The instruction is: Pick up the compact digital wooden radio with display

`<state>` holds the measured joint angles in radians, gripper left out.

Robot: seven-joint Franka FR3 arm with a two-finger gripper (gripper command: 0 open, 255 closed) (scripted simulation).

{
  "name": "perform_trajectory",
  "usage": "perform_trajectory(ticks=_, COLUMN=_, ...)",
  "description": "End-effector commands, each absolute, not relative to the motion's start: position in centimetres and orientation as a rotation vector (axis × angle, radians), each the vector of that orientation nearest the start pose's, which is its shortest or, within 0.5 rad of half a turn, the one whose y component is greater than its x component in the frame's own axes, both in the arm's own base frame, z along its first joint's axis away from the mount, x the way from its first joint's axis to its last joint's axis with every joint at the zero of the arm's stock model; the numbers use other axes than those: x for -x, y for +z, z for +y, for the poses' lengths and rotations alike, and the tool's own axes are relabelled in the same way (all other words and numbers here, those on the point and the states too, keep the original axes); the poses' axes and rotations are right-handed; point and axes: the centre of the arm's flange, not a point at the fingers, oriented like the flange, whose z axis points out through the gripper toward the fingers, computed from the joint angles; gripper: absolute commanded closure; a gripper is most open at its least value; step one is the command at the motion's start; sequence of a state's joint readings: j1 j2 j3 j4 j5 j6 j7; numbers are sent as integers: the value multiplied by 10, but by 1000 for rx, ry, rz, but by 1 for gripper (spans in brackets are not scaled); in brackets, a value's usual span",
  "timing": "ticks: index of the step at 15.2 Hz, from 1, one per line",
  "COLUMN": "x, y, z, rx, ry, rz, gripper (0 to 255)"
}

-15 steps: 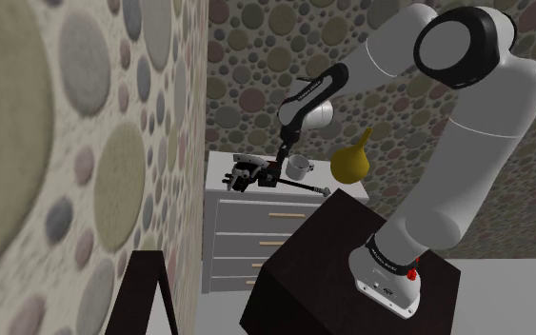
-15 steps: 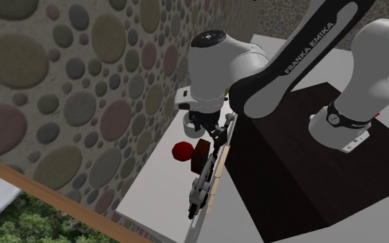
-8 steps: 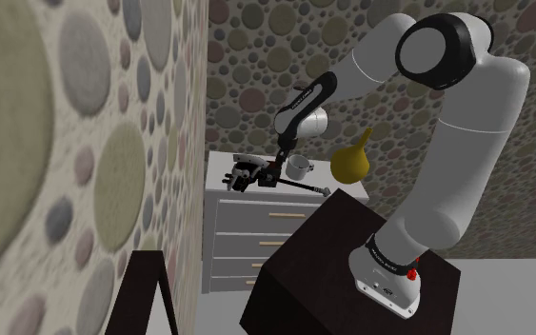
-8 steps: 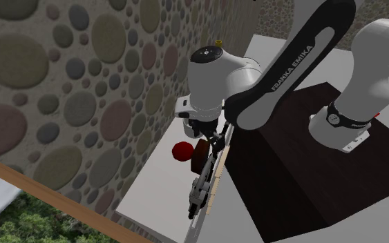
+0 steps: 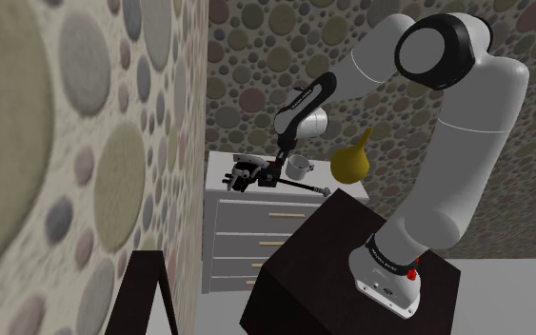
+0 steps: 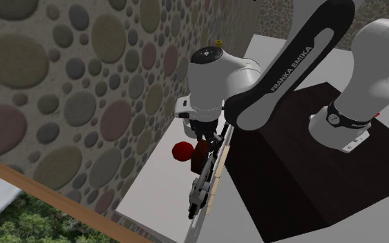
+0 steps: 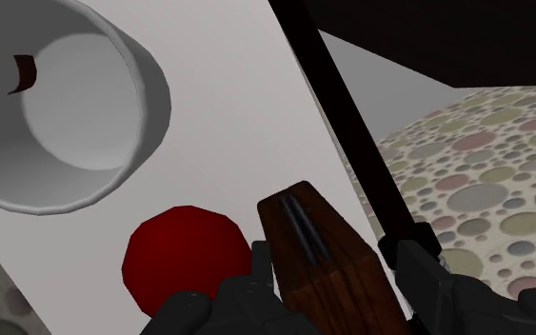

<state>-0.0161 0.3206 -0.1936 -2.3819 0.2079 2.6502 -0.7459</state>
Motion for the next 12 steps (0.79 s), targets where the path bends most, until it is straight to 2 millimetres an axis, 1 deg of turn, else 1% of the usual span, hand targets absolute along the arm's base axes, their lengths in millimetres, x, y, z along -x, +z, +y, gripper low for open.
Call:
perform_trajectory(ticks=1, x=-485, y=185, z=-113, rx=3043, ry=35, rz=-553, gripper=255)
perform_trajectory(ticks=2, x=-486, y=185, z=-113, rx=3043, ry=35, rz=-553, gripper=255)
perform_trajectory(ticks=12, x=-486, y=237, z=-113, rx=3043, ry=35, rz=-553, gripper=255)
